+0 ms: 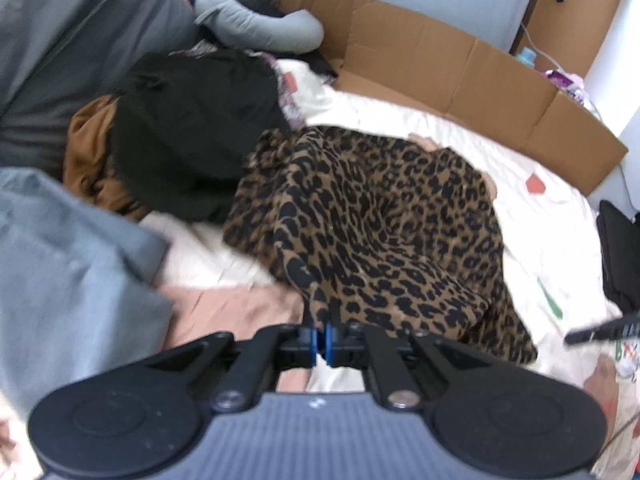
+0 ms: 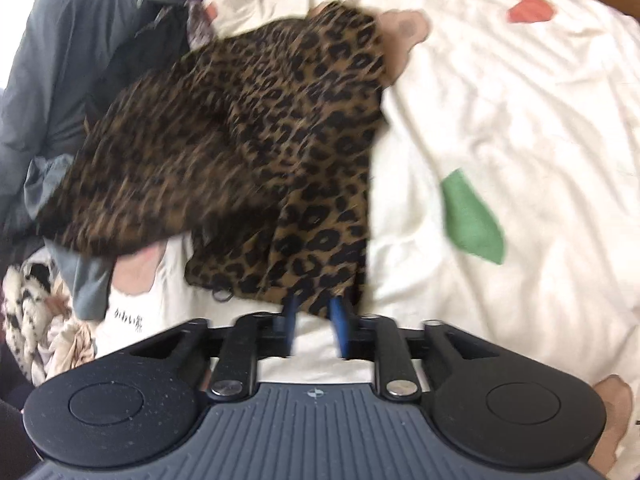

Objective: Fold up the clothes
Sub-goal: 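Pull the leopard garment out of the pile with both grippers, then spread the leopard garment flat on the sheet with both grippers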

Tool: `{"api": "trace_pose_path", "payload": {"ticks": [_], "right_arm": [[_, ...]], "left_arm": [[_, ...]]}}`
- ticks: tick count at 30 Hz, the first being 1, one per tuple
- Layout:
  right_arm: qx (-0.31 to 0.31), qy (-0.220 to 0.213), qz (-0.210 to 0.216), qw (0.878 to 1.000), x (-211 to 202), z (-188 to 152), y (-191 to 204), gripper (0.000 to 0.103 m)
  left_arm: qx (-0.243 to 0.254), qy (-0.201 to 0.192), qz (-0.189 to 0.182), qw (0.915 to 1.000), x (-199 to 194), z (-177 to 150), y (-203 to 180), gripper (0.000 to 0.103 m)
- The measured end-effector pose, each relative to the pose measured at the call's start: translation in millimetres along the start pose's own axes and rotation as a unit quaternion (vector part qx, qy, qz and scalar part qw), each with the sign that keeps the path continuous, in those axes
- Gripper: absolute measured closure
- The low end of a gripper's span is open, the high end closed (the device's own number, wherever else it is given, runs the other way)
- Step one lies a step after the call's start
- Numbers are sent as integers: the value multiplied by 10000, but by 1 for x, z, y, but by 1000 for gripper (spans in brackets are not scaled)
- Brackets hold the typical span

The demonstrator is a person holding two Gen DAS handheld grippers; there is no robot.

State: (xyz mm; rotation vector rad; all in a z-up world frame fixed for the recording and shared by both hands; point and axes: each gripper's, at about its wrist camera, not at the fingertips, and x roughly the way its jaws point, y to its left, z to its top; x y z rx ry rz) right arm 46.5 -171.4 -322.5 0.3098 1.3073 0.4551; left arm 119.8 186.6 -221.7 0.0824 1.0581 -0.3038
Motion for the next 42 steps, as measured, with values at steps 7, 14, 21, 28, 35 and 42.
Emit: {"api": "trace_pose_path", "payload": {"ticks": [7,14,21,28,35,42], "right_arm": [[-25,-365,-145,9992,-9,12,-16,71],[-188,-637,-167,9977,-4,33,-21,58],[-448,-683,-197,9965,11,53,-13,57],[-748,-687,-312,9943,30,73,-4,57],[-1245,-775,-395,9884,48,102,-1,56],[-1937,-881,-475,9759,64,141,6,40]], "left_arm": [[-192,202,309,9991,-32,-38,25,99],[-490,486,649,9955,-56,-69,57,99],[-637,806,1002,9896,-67,-103,82,99],[-819,953,1312,9834,-73,-124,106,99],[-836,1074,1533,9788,-74,-134,120,99],[-778,1043,1900,9731,-72,-132,127,99]]}}
